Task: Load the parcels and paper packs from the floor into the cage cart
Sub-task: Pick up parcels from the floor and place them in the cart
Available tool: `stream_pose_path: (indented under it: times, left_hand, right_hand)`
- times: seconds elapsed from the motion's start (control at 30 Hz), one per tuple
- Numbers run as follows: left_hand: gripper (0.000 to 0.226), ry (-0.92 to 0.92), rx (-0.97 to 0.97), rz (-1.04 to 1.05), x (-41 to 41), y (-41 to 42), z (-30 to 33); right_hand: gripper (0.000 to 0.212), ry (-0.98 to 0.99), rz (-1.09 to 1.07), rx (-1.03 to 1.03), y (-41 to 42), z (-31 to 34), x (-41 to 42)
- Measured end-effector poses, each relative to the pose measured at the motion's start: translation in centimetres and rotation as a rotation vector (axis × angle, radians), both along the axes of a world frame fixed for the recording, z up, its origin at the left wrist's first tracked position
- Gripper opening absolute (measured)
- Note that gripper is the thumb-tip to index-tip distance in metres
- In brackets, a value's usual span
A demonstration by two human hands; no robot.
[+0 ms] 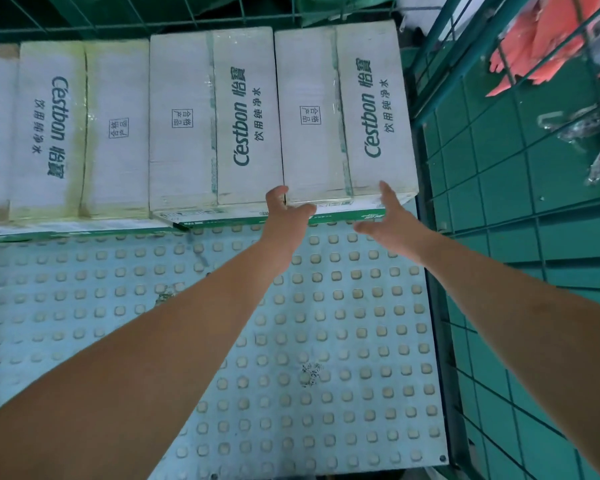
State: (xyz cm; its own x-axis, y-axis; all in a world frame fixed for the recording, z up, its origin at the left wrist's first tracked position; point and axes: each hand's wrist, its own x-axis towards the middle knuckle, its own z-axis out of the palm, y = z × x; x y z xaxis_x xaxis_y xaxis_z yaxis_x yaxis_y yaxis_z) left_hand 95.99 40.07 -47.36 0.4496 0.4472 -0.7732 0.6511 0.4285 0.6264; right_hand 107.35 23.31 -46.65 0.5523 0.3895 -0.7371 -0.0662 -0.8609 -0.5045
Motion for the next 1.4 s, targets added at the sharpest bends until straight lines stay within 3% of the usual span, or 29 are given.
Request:
stream_pose_path:
  times: [0.2, 0.43, 0.73, 1.0, 1.23, 1.4]
  left_hand:
    - [0.059, 0.022, 0.067, -0.107, -4.0, -1.4, 3.7]
    - [0.05, 0.021, 0.09, -0.228, -10.8, -3.8, 11.7]
    - [0.04, -0.015, 0.007, -0.414, -20.9, -8.0, 22.5]
    - [0.034, -0.078, -0.014, -0.53, -31.6, -6.8, 35.9]
    - [0.034, -0.095, -0.022, -0.794, -37.5, -11.4, 41.3]
    - [0.031, -0.096, -0.033, -1.014, -40.5, -18.1, 43.0]
  right_hand:
    - [0.09, 0.055, -0.178, 0.114, -1.1, 3.3, -5.1]
    - [0.065, 0.185, -0.473, 0.254, -3.9, 12.4, -13.4]
    - [0.053, 0.255, -1.06, 0.448, -6.4, 25.1, -26.9]
    - [0.042, 0.186, -1.41, 0.541, -9.3, 37.0, -43.4]
    - [0.031, 0.101, -1.669, 0.579, -12.8, 41.2, -56.3]
    - [0.036, 0.036, -1.866, 0.646, -16.5, 42.2, -62.2]
